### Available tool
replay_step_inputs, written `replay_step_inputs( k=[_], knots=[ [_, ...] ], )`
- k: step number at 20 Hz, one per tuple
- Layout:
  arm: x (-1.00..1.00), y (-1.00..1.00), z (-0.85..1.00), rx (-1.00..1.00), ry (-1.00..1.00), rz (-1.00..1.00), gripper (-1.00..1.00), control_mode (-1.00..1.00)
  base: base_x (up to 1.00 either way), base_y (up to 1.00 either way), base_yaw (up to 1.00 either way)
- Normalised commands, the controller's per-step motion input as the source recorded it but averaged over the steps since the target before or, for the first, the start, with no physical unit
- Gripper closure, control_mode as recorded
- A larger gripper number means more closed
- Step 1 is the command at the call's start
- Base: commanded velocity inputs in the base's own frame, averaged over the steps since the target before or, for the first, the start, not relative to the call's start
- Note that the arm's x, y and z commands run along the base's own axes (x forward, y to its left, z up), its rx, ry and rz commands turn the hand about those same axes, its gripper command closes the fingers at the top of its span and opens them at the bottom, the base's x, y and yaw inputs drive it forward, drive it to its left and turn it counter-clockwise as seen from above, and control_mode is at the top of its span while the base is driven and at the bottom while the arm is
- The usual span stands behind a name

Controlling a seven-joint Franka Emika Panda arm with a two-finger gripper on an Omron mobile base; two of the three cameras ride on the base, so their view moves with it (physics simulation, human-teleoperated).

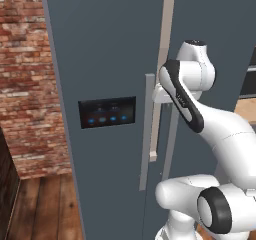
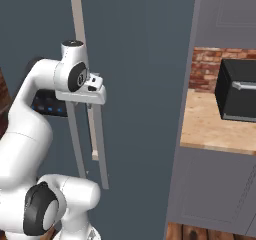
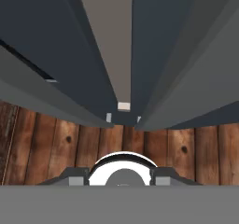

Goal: Retrieve the sausage and cheese from the fridge and place them on the cutting board on the counter.

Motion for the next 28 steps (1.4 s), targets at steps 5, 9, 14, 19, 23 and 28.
replay_step_inputs(
  k=[5, 9, 14, 19, 23, 28],
  knots=[
    [-0.40, 0.00, 0.00, 0.00, -0.02, 0.00, -1.00, -1.00, 0.00, 0.00, 0.00],
    [-0.83, 0.00, 0.00, 0.00, -0.08, 0.00, -1.00, -1.00, 0.00, 0.00, 0.00],
    [-0.66, 0.00, 0.00, 0.00, 0.00, 0.00, -1.00, -1.00, 0.00, 0.00, 0.00],
    [-0.27, 0.00, 0.00, 0.00, 0.00, 0.00, -1.00, -1.00, 0.00, 0.00, 0.00],
    [0.00, 0.00, 0.00, 0.00, 0.00, 0.00, -1.00, -1.00, 0.00, 0.00, 0.00],
    [0.00, 0.00, 0.00, 0.00, 0.00, 0.00, -1.00, -1.00, 0.00, 0.00, 0.00]
  ],
)
